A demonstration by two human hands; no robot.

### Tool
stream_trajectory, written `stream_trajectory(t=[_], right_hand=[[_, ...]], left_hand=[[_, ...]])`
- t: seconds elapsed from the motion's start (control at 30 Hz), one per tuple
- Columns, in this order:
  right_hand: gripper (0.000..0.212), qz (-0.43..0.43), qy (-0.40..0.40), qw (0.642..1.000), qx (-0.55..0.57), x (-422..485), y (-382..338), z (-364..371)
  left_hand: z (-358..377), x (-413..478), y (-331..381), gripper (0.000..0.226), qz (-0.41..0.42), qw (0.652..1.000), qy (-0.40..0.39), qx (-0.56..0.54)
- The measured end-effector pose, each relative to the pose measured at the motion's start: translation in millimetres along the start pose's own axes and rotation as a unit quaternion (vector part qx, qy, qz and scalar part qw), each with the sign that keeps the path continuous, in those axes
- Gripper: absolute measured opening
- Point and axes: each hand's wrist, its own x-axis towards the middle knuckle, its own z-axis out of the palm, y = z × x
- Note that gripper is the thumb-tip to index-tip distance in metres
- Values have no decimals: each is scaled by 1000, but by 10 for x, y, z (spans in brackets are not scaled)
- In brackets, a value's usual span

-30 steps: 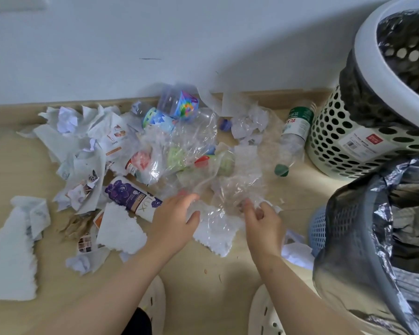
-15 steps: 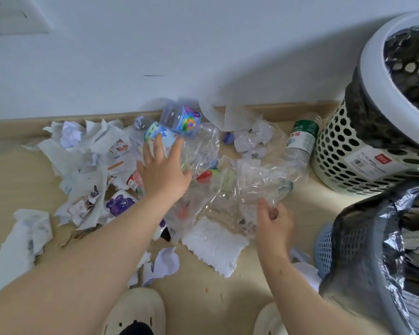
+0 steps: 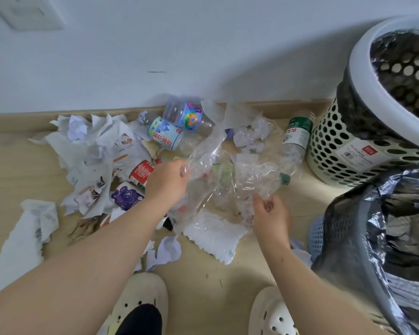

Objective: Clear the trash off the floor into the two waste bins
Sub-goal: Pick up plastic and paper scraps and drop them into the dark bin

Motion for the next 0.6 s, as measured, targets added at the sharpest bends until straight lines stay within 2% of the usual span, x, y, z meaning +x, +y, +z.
stream_trajectory(t=[0.2, 0.27, 0.4, 0.5, 0.6], right_hand=[[13, -20, 1, 999, 27, -198, -483, -339], [12, -26, 4, 999, 34, -293, -677, -438], [11, -41, 11, 998, 51, -547, -1038, -705], [17, -25, 34, 996, 74, -706, -1199, -896], [23, -18, 28, 995, 99, -891, -1238, -1059]], left_hand=[[-468, -367, 223, 26, -35, 996, -9, -84], [-668, -476, 338, 27, -71, 984, -15, -160], [-1054, -738, 693, 25, -133, 937, -16, -323], [-1224, -952, 945, 24, -152, 910, -27, -385], [-1291, -1182, 1076, 14, -136, 900, -43, -413]])
